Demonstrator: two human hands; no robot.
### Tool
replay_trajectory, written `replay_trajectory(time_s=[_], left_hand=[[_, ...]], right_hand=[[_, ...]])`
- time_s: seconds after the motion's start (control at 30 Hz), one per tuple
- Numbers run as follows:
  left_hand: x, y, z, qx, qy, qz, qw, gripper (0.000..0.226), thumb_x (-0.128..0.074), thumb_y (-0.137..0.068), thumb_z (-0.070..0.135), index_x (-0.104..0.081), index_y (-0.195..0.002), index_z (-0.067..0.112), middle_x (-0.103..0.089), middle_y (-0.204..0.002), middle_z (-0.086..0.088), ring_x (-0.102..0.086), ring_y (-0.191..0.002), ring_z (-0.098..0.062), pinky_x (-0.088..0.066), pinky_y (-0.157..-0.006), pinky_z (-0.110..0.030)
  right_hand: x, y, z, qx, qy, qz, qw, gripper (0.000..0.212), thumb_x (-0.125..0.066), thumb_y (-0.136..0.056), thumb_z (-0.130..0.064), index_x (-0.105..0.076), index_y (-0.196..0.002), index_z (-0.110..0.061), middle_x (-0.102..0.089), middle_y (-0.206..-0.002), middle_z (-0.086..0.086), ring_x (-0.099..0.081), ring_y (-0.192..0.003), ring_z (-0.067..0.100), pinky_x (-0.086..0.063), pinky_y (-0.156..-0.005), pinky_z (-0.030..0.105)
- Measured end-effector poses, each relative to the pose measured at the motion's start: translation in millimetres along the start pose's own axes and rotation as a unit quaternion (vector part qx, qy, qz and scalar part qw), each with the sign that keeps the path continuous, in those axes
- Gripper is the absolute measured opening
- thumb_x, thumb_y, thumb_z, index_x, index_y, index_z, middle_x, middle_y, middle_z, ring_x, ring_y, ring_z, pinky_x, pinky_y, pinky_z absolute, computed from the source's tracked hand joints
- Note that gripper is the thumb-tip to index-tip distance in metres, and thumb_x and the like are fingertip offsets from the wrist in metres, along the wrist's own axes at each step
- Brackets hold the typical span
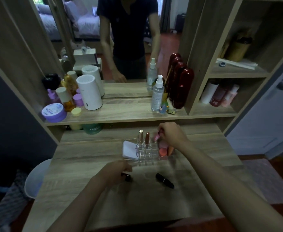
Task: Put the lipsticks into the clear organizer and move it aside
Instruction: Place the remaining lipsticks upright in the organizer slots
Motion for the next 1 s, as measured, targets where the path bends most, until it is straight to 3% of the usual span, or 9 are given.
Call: replay_trajectory(time_s=[0.13, 0.3, 0.4, 0.5, 0.6, 0.67, 0.73, 0.83, 1.0], left_hand=[[-7, 9, -11, 0.010, -0.019, -0.017, 1.000, 0.037, -0.060, -0.083, 0.025, -0.060, -0.121, 0.028, -0.059, -0.130, 0.006, -0.054, -0.119, -0.015, -0.049, -0.095, -0.034], [-9, 13, -15, 0.031, -0.011, -0.012, 0.999, 0.033, -0.054, -0.081, 0.017, -0.063, -0.111, 0.025, -0.061, -0.120, 0.000, -0.056, -0.113, -0.020, -0.048, -0.088, -0.036], [-12, 11, -19, 0.038, 0.011, -0.013, 0.999, 0.032, -0.056, -0.080, 0.015, -0.065, -0.109, 0.022, -0.063, -0.116, -0.004, -0.058, -0.108, -0.024, -0.048, -0.086, -0.036], [-9, 12, -20, 0.048, 0.123, 0.015, 0.991, 0.035, -0.065, -0.076, 0.011, -0.069, -0.110, 0.018, -0.069, -0.110, -0.004, -0.064, -0.101, -0.019, -0.053, -0.083, -0.031], [-1, 19, -26, 0.081, 0.268, 0.070, 0.957, 0.032, -0.071, -0.071, 0.002, -0.071, -0.094, 0.025, -0.070, -0.086, 0.009, -0.064, -0.079, 0.000, -0.048, -0.067, -0.007], [2, 21, -25, 0.091, 0.332, 0.087, 0.935, 0.039, -0.071, -0.070, -0.007, -0.066, -0.080, 0.030, -0.066, -0.069, 0.019, -0.062, -0.063, 0.011, -0.042, -0.057, 0.001], [0, 22, -24, 0.094, 0.413, 0.092, 0.901, 0.034, -0.067, -0.072, -0.018, -0.066, -0.091, 0.011, -0.068, -0.075, 0.013, -0.064, -0.062, 0.008, -0.048, -0.057, -0.003], [-3, 23, -20, 0.094, 0.502, 0.092, 0.855, 0.033, -0.059, -0.077, -0.023, -0.057, -0.108, -0.013, -0.063, -0.088, -0.013, -0.067, -0.070, -0.009, -0.057, -0.059, -0.015], [-11, 20, -17, 0.110, 0.597, 0.093, 0.789, 0.034, -0.051, -0.084, -0.020, -0.054, -0.116, -0.009, -0.062, -0.095, -0.014, -0.070, -0.071, -0.012, -0.060, -0.058, -0.019]], right_hand=[[-22, -10, -1, -0.007, 0.029, -0.037, 0.999, 0.018, -0.058, -0.091, -0.016, -0.068, -0.106, -0.017, -0.070, -0.112, 0.010, -0.065, -0.104, 0.030, -0.050, -0.078, 0.035], [-35, -15, 3, -0.015, 0.047, -0.067, 0.997, 0.025, -0.060, -0.088, -0.013, -0.069, -0.109, -0.021, -0.069, -0.116, 0.011, -0.065, -0.108, 0.032, -0.052, -0.084, 0.038], [-43, -16, 3, -0.014, 0.055, -0.076, 0.996, 0.025, -0.059, -0.089, -0.012, -0.069, -0.111, -0.020, -0.067, -0.117, 0.011, -0.064, -0.108, 0.030, -0.048, -0.078, 0.034], [-52, -16, 1, -0.011, 0.050, -0.097, 0.994, 0.023, -0.059, -0.090, -0.012, -0.069, -0.110, -0.018, -0.068, -0.117, 0.011, -0.063, -0.109, 0.028, -0.049, -0.082, 0.033], [-55, -17, -1, -0.006, 0.061, -0.098, 0.993, 0.023, -0.059, -0.091, -0.013, -0.069, -0.111, -0.018, -0.068, -0.117, 0.010, -0.064, -0.110, 0.028, -0.051, -0.088, 0.037], [-54, -18, -4, 0.002, 0.082, -0.089, 0.993, 0.024, -0.058, -0.091, -0.014, -0.069, -0.112, -0.019, -0.069, -0.117, 0.010, -0.064, -0.110, 0.029, -0.051, -0.086, 0.036], [-53, -20, -7, 0.012, 0.102, -0.086, 0.991, 0.023, -0.058, -0.091, -0.015, -0.068, -0.111, -0.019, -0.070, -0.115, 0.009, -0.065, -0.108, 0.028, -0.049, -0.086, 0.035], [-53, -21, -8, 0.019, 0.120, -0.085, 0.989, 0.021, -0.056, -0.091, -0.015, -0.067, -0.109, -0.020, -0.070, -0.113, 0.007, -0.064, -0.109, 0.027, -0.045, -0.090, 0.036], [-52, -21, -8, 0.029, 0.134, -0.085, 0.987, 0.019, -0.054, -0.093, -0.018, -0.065, -0.108, -0.018, -0.070, -0.113, 0.007, -0.062, -0.111, 0.027, -0.041, -0.093, 0.039]])
Point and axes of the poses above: each hand's wrist, its own y-axis away from the middle knuckle, its own x-axis out of the back of the hand, z = x × y, the point moved 10 cm from there along -y, towards the middle knuckle
